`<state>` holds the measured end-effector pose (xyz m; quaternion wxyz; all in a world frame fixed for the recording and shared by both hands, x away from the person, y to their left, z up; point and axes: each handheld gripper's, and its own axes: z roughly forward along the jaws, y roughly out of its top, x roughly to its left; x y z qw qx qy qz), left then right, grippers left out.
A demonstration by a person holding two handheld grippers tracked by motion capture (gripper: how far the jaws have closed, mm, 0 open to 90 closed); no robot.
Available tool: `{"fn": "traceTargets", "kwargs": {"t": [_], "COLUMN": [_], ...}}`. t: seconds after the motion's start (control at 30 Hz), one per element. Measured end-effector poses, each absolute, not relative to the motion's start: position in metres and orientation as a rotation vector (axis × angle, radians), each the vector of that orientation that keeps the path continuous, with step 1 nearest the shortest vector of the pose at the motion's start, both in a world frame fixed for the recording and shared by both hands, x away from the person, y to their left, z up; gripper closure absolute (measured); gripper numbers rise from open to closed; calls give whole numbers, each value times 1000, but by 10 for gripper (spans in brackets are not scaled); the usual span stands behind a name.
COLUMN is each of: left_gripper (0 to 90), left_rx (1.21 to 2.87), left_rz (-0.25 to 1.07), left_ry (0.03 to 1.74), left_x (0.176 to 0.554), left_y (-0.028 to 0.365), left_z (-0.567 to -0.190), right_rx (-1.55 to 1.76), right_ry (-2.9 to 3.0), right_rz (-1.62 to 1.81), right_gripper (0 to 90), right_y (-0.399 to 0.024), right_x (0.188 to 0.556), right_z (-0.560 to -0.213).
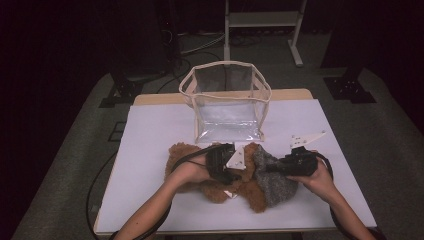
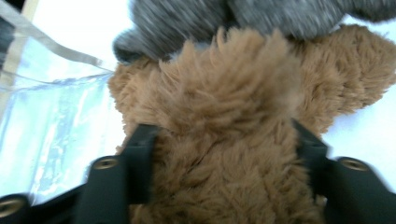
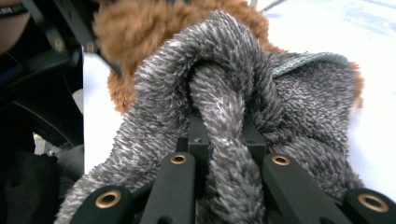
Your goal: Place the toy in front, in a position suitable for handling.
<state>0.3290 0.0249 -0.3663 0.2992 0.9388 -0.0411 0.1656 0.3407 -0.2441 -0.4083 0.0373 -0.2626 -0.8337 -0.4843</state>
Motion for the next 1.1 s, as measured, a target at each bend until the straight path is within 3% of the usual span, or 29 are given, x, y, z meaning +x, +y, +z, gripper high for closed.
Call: {"fn": "traceTargets", "kwargs": {"t": [0.2,0.4,0.67,0.77,1.1], "left_gripper": [484,473,449,436,345], "left_rx": [2404,2314,2386,2375,2357], "left_rz": [404,326,335,334,313], "left_ry": [-66,-9,24,28,37], "left_x": [330,335,345,345,344], "left_y": [29,21,11,11,14], "left_z": [-354,-341,-355,-353,-351], "right_rx": [-784,-784,-846,-856,-1135], "right_ry": [-2565,-2582,-2600,-2591,-2782], "right_rz": [-1499,-1615,-1367,-1345,-1275], "right_gripper": [791,792,793,793,789], "right_y": [-238,-251,-239,-244,-327], "right_x": [340,332,332,331,303], "right_z": [-403,-372,-424,-425,-397]}}
